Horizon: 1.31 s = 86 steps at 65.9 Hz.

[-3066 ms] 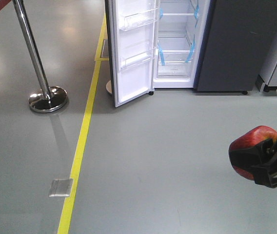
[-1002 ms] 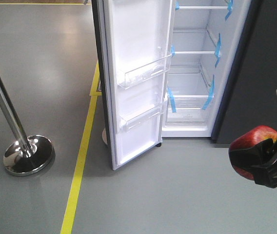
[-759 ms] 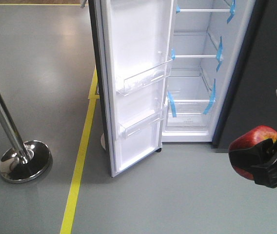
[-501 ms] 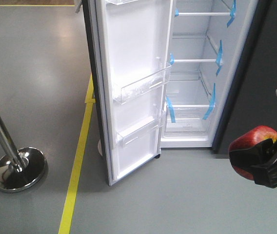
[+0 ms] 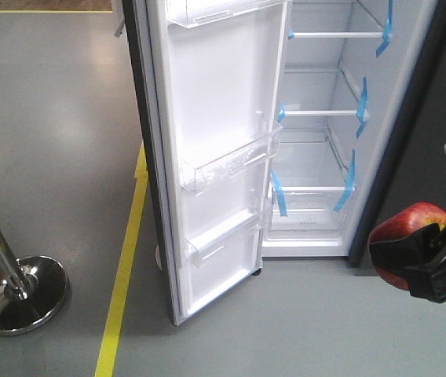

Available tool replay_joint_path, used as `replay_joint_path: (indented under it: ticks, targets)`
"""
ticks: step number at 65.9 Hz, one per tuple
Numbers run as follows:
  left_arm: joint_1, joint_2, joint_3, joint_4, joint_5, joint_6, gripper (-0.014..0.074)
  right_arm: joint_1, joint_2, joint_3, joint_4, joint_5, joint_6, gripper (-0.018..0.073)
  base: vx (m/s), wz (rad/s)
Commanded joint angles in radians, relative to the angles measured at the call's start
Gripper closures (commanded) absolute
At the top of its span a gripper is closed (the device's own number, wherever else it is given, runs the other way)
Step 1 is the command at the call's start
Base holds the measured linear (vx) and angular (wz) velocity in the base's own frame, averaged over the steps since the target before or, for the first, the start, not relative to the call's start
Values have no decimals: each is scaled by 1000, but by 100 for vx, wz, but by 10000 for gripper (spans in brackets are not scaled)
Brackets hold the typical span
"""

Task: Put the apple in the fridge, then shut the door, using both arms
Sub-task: 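Approach the refrigerator door bins, keeping the apple in the right gripper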

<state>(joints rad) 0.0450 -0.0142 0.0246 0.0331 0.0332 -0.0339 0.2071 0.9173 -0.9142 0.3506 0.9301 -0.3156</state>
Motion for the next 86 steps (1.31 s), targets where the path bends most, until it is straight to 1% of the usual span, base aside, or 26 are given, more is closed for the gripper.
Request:
replay_joint_path:
  ticks: [1, 51, 86]
  targets:
    - [4, -1, 25, -2, -70, -7, 603, -2, -9, -28, 19, -56, -10, 417, 18, 5]
    - [4, -1, 25, -2, -70, -7, 603, -2, -9, -28, 19, -56, -10, 417, 16, 6]
    - [4, -1, 25, -2, -70, -7, 603, -2, -9, -28, 19, -56, -10, 417, 13, -4]
